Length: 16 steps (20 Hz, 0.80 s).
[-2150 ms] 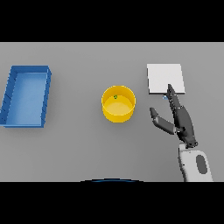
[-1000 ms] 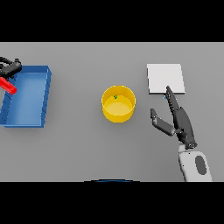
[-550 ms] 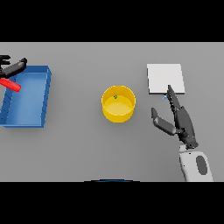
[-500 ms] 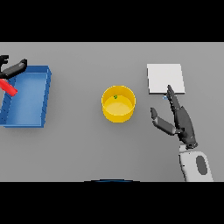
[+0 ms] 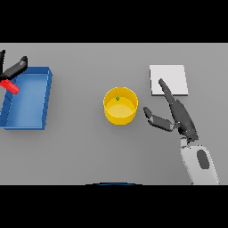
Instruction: Pick up the red beaker and tilt it to pour out 1 green nut into yellow bowl. Pick up the yellow bowl and place it on the metallic measuring scale.
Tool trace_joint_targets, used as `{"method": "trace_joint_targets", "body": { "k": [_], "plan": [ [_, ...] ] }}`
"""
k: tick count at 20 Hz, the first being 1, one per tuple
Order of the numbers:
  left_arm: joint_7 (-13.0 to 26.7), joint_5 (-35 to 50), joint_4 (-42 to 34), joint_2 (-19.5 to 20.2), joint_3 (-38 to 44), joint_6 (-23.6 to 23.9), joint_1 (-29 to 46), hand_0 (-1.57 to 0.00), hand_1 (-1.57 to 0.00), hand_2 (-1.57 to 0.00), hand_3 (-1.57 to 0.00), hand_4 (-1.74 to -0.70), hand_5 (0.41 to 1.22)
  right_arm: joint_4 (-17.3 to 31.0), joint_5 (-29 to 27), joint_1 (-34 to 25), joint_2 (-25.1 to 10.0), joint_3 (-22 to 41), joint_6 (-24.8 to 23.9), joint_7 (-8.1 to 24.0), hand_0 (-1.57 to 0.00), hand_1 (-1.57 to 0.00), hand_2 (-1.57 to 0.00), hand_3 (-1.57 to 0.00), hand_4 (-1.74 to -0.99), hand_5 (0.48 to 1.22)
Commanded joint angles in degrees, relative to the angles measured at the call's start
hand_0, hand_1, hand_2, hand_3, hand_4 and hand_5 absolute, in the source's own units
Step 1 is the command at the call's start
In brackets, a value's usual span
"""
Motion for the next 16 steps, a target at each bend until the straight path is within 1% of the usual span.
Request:
{"method": "trace_joint_targets", "body": {
  "k": [1, 2, 4, 5, 6, 7, 8, 9, 11, 12, 14, 15, 16],
  "plan": [
    [-0.07, -0.1, -0.05, -0.02, -0.06, -0.09, -0.47, -0.01, -0.01, -0.01, -0.01, -0.72, 0.693, 0.84, 0.07, -2.3, -1.41, 0.82, 2.42, -0.48, -0.01, 0.0, 0.0, 0.0, -1.174, 0.68],
    [0.05, 0.12, -0.28, -0.37, -0.15, 0.0, -0.53, -0.01, -0.01, -0.01, 0.0, -0.73, 0.7, 2.26, 0.36, -4.15, -2.57, 1.42, 4.24, -1.08, -0.01, 0.0, 0.0, 0.0, -1.202, 0.683],
    [-0.02, 0.61, -0.94, 0.09, 0.1, 0.2, 0.17, -0.01, -0.01, 0.0, 0.0, -0.74, 0.709, 3.34, 4.49, -7.6, -5.22, 4.55, 6.49, -1.84, 0.0, 0.0, 0.0, 0.0, -1.254, 0.666],
    [0.59, 0.31, -1.21, 0.06, -0.19, 0.49, 0.1, 0.0, 0.0, 0.0, 0.0, -0.74, 0.709, 4.36, 6.98, -9.2, -6.25, 6.12, 7.3, -0.33, 0.0, 0.0, 0.0, 0.0, -1.26, 0.656],
    [-0.4, 0.37, -0.79, -0.07, -0.21, 0.23, 0.18, 0.0, 0.0, 0.0, 0.0, -0.74, 0.709, 4.63, 8.38, -10.02, -6.77, 7.16, 7.76, -0.02, 0.0, 0.0, 0.0, 0.0, -1.255, 0.648],
    [-0.8, 0.67, -1.08, 0.37, 0.09, 0.3, 0.82, 0.0, 0.0, 0.0, 0.0, -0.74, 0.709, 5.09, 11.31, -12.22, -7.64, 9.61, 8.75, -0.08, 0.0, 0.0, 0.0, 0.0, -1.243, 0.638],
    [-1.3, 0.56, -0.45, 0.2, 0.22, 0.49, 0.65, 0.0, 0.0, 0.0, 0.0, -0.75, 0.709, 5.65, 13.63, -14.03, -9.01, 11.27, 9.71, -0.71, 0.0, 0.0, 0.0, 0.0, -1.234, 0.627],
    [-1.23, 0.85, -1.49, 0.58, 0.17, 0.5, 1.29, 0.0, 0.0, 0.0, 0.0, -0.75, 0.711, 6.65, 15.3, -15.32, -10.0, 12.41, 10.37, -1.13, 0.0, 0.0, 0.0, 0.0, -1.23, 0.62],
    [-1.0, 0.83, -0.71, 0.3, 0.08, 0.4, 1.1, 0.0, 0.0, 0.0, 0.0, -0.75, 0.713, 7.45, 17.47, -17.68, -11.12, 14.95, 12.66, -2.16, 0.0, 0.0, 0.0, 0.0, -1.229, 0.616],
    [-1.58, 0.99, -0.57, -0.14, 0.15, 0.66, 1.17, 0.0, 0.0, 0.0, 0.0, -0.75, 0.714, 8.6, 18.26, -19.49, -11.37, 15.86, 13.66, -2.39, 0.0, 0.0, 0.0, 0.0, -1.235, 0.618],
    [-3.05, 1.04, 0.12, -0.46, 0.23, 0.47, 0.91, 0.0, 0.0, 0.0, 0.0, -0.75, 0.716, 9.68, 19.64, -21.79, -12.5, 17.83, 15.76, -4.26, 0.0, 0.0, 0.0, 0.0, -1.231, 0.625],
    [-2.35, 1.22, 0.17, -0.45, 0.44, 0.52, 0.51, 0.0, 0.0, 0.0, 0.0, -0.76, 0.717, 10.82, 20.87, -22.98, -12.59, 19.3, 16.85, -4.2, 0.0, 0.0, 0.0, 0.0, -1.226, 0.632],
    [-2.91, 1.28, 0.23, -0.39, 0.44, 0.4, 0.63, 0.0, 0.0, 0.0, 0.0, -0.76, 0.717, 11.38, 21.65, -24.12, -12.52, 20.1, 17.33, -4.08, 0.0, 0.0, 0.0, 0.0, -1.218, 0.636]
  ]
}}
